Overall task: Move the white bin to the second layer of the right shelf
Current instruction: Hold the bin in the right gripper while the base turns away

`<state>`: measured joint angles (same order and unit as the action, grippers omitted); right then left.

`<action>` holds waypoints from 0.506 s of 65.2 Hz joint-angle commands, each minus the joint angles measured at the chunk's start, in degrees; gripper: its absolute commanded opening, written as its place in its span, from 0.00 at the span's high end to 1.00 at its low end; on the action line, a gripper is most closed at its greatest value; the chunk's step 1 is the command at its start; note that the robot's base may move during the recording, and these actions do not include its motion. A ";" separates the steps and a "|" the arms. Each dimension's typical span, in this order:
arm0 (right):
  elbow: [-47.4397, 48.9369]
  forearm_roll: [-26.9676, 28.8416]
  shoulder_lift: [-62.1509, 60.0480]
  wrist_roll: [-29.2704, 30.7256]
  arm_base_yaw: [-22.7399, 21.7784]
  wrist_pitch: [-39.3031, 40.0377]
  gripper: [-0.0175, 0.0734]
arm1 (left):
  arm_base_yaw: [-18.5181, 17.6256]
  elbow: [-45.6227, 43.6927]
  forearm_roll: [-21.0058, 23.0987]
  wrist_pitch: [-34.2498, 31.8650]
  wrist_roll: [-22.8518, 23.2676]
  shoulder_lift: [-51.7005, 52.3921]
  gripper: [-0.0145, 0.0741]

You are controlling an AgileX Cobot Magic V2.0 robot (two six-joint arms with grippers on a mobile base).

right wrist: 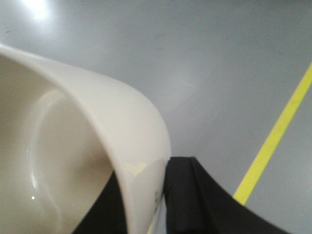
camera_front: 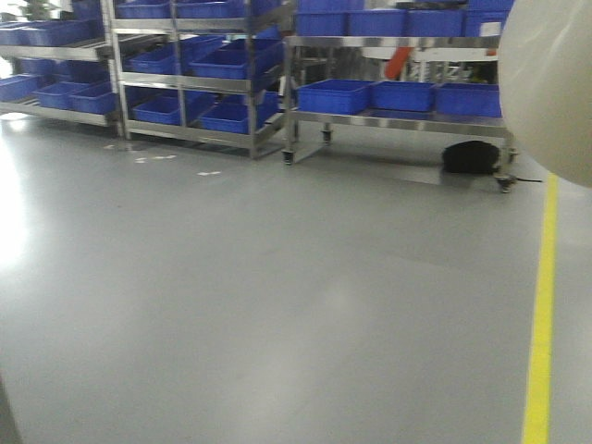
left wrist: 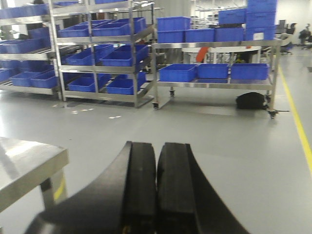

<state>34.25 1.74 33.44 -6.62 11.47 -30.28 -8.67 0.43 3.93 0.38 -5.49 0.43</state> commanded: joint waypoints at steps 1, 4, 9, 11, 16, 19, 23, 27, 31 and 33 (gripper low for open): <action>1.79 0.00 0.05 0.04 -0.29 5.79 0.78 | -0.11 1.90 0.29 -4.99 0.43 0.76 0.74; 1.79 0.00 0.05 0.04 -0.29 5.79 0.78 | -0.11 1.90 0.29 -4.99 0.43 0.76 0.74; 1.79 0.00 0.05 0.04 -0.29 5.79 0.78 | -0.11 1.90 0.29 -4.99 0.43 0.76 0.74; 1.79 0.00 0.05 0.04 -0.29 5.79 0.78 | -0.11 1.90 0.29 -4.99 0.43 0.76 0.74; 1.79 0.00 0.05 0.04 -0.29 5.79 0.78 | -0.11 1.90 0.29 -4.99 0.43 0.76 0.74; 1.79 0.00 0.05 0.04 -0.29 5.79 0.78 | -0.11 1.90 0.29 -4.99 0.43 0.76 0.74; 1.79 0.00 0.05 0.04 -0.29 5.79 0.78 | -0.11 1.90 0.29 -4.99 0.43 0.76 0.74; 1.79 0.00 0.05 0.04 -0.29 5.79 0.78 | -0.11 1.90 0.29 -4.99 0.43 0.76 0.74; 1.79 0.00 0.05 0.04 -0.29 5.79 0.78 | -0.11 1.90 0.29 -4.99 0.43 0.76 0.74; 1.79 0.00 0.05 0.04 -0.29 5.79 0.78 | -0.11 1.90 0.29 -4.99 0.43 0.76 0.74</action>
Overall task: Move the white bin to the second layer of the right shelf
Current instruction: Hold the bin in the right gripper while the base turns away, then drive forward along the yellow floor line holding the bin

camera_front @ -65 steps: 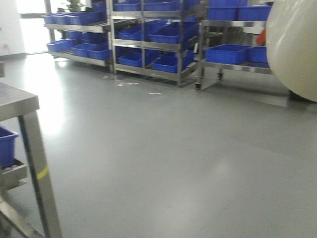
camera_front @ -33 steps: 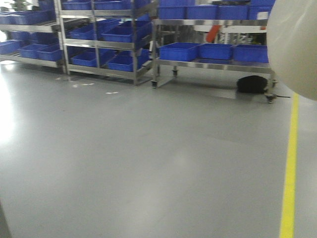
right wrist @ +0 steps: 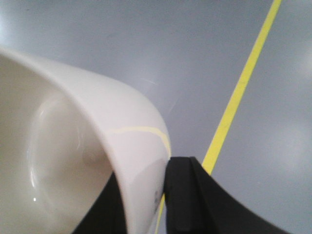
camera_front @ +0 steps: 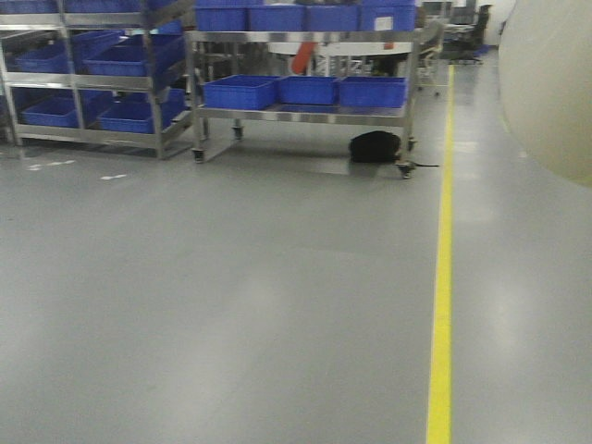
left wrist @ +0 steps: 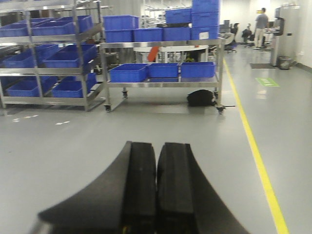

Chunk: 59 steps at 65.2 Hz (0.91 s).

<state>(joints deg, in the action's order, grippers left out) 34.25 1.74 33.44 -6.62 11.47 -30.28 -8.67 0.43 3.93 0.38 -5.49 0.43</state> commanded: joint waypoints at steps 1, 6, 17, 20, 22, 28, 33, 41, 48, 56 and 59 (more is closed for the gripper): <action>1.79 0.00 0.05 0.04 -0.29 5.79 0.78 | -0.11 1.90 0.29 -4.99 0.43 0.76 0.74; 1.79 0.00 0.05 0.04 -0.29 5.79 0.78 | -0.11 1.90 0.29 -4.99 0.43 0.76 0.74; 1.79 0.00 0.05 0.04 -0.29 5.75 0.78 | -0.11 1.90 0.29 -4.99 0.43 0.76 0.74; 1.79 0.00 0.05 0.04 -0.29 5.75 0.78 | -0.11 1.90 0.29 -4.99 0.43 0.76 0.74; 1.79 0.00 0.05 0.04 -0.29 5.75 0.78 | -0.11 1.90 0.29 -4.99 0.43 0.76 0.74; 1.79 0.00 0.05 0.04 -0.29 5.75 0.78 | -0.11 1.90 0.29 -4.99 0.43 0.76 0.74; 1.79 0.00 0.05 0.04 -0.29 5.75 0.78 | -0.11 1.90 0.29 -4.99 0.43 0.76 0.74; 1.79 0.00 0.05 0.04 -0.29 5.69 0.78 | -0.11 1.90 0.29 -4.99 0.43 0.76 0.74; 1.79 0.00 0.05 0.04 -0.29 5.64 0.78 | -0.11 1.90 0.29 -4.99 0.43 0.76 0.74; 1.79 0.00 0.05 0.04 -0.29 5.64 0.78 | -0.11 1.90 0.29 -4.99 0.43 0.76 0.74; 1.79 0.00 0.05 0.04 -0.29 5.64 0.78 | -0.11 1.90 0.29 -4.99 0.43 0.76 0.74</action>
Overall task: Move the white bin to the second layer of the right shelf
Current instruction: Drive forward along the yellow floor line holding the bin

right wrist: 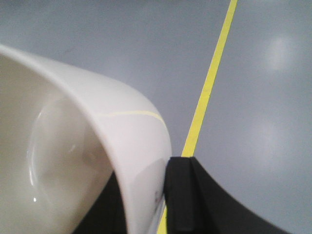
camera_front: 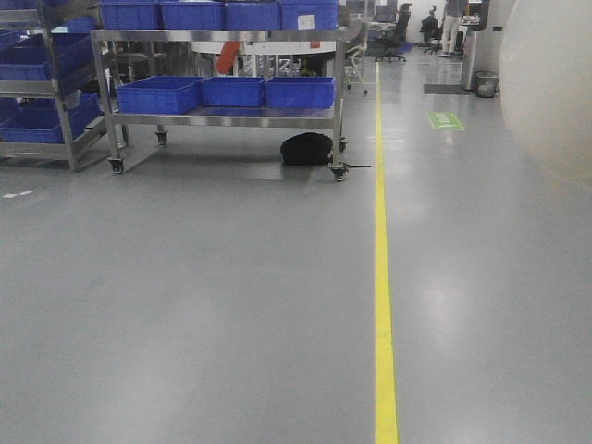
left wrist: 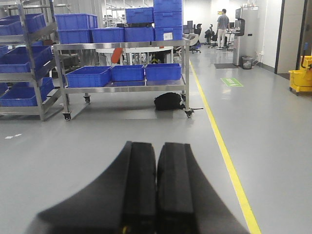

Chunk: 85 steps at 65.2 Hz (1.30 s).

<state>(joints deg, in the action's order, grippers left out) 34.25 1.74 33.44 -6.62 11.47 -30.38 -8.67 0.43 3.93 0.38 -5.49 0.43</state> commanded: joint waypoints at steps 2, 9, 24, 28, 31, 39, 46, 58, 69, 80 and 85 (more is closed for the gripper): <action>1.79 0.00 0.05 0.04 -0.29 5.75 0.78 | -0.11 1.90 0.29 -4.99 0.43 0.76 0.74; 1.79 0.00 0.05 0.04 -0.29 5.75 0.78 | -0.11 1.90 0.29 -4.99 0.43 0.76 0.74; 1.79 0.00 0.05 0.04 -0.29 5.69 0.78 | -0.11 1.90 0.29 -4.99 0.43 0.76 0.74; 1.79 0.00 0.05 0.04 -0.29 5.69 0.78 | -0.11 1.90 0.29 -4.99 0.43 0.76 0.74; 1.79 0.00 0.05 0.04 -0.29 5.69 0.78 | -0.11 1.90 0.29 -4.99 0.43 0.76 0.74; 1.79 0.00 0.05 0.04 -0.29 5.69 0.78 | -0.11 1.90 0.29 -4.99 0.43 0.76 0.74; 1.79 0.00 0.05 0.04 -0.29 5.69 0.78 | -0.11 1.90 0.29 -4.99 0.43 0.76 0.74; 1.79 0.00 0.05 0.04 -0.29 5.69 0.78 | -0.11 1.90 0.29 -4.99 0.43 0.76 0.74; 1.79 0.00 0.05 0.04 -0.29 5.69 0.78 | -0.11 1.90 0.29 -4.99 0.43 0.76 0.74; 1.79 0.00 0.05 0.04 -0.29 5.69 0.78 | -0.11 1.90 0.29 -4.99 0.43 0.76 0.74; 1.79 0.00 0.05 0.04 -0.29 5.69 0.78 | -0.11 1.90 0.29 -4.99 0.43 0.76 0.74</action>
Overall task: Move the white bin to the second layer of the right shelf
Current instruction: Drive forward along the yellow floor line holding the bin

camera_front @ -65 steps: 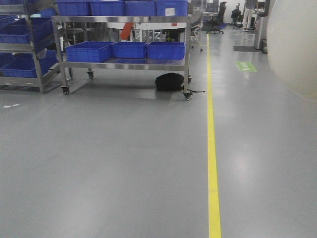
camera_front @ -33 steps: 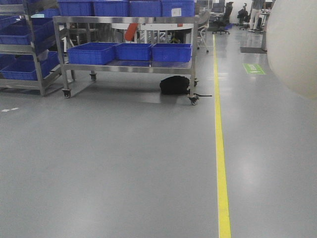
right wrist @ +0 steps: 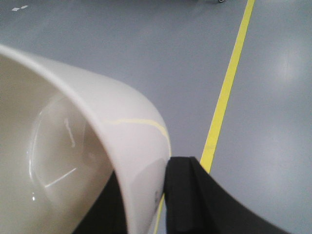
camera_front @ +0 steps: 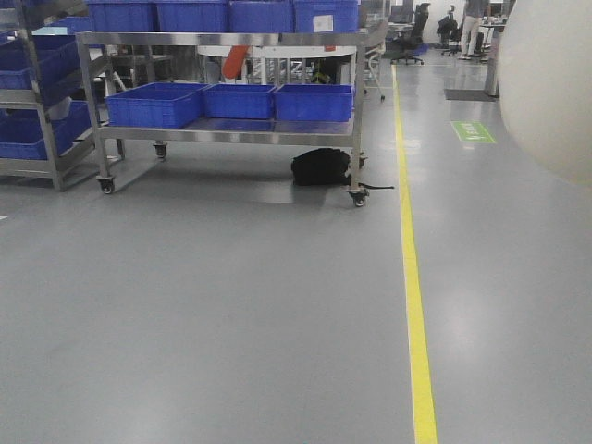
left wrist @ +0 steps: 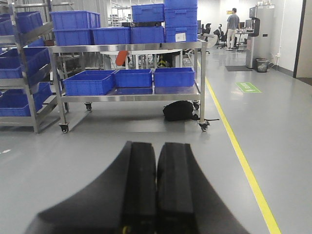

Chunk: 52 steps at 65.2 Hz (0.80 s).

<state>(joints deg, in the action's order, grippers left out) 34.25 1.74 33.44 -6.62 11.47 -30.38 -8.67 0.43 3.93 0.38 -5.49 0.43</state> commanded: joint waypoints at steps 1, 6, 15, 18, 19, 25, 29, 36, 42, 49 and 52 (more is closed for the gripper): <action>1.79 0.00 0.05 0.04 -0.29 5.69 0.78 | -0.11 1.90 0.29 -4.99 0.43 0.76 0.74; 1.79 0.00 0.05 0.04 -0.29 5.69 0.78 | -0.11 1.90 0.29 -4.99 0.43 0.76 0.74; 1.79 0.00 0.05 0.04 -0.29 5.69 0.78 | -0.11 1.90 0.29 -4.99 0.43 0.76 0.74; 1.79 0.00 0.05 0.04 -0.29 5.69 0.78 | -0.11 1.90 0.29 -4.99 0.43 0.76 0.74; 1.79 0.00 0.05 0.04 -0.29 5.69 0.78 | -0.11 1.90 0.29 -4.99 0.43 0.76 0.74; 1.79 0.00 0.05 0.04 -0.29 5.69 0.78 | -0.11 1.90 0.29 -4.99 0.43 0.76 0.74; 1.79 0.00 0.05 0.04 -0.29 5.69 0.78 | -0.11 1.90 0.29 -4.99 0.43 0.76 0.74; 1.79 0.00 0.05 0.04 -0.29 5.69 0.78 | -0.11 1.90 0.29 -4.99 0.43 0.76 0.74; 1.79 0.00 0.05 0.04 -0.29 5.69 0.78 | -0.11 1.90 0.29 -4.99 0.43 0.76 0.74; 1.79 0.00 0.05 0.04 -0.29 5.69 0.78 | -0.11 1.90 0.29 -4.99 0.43 0.76 0.74; 1.79 0.00 0.05 0.04 -0.29 5.69 0.78 | -0.11 1.90 0.29 -4.99 0.43 0.76 0.74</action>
<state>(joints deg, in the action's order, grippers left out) 34.25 1.74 33.44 -6.62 11.47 -30.38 -8.67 0.43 3.93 0.38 -5.49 0.43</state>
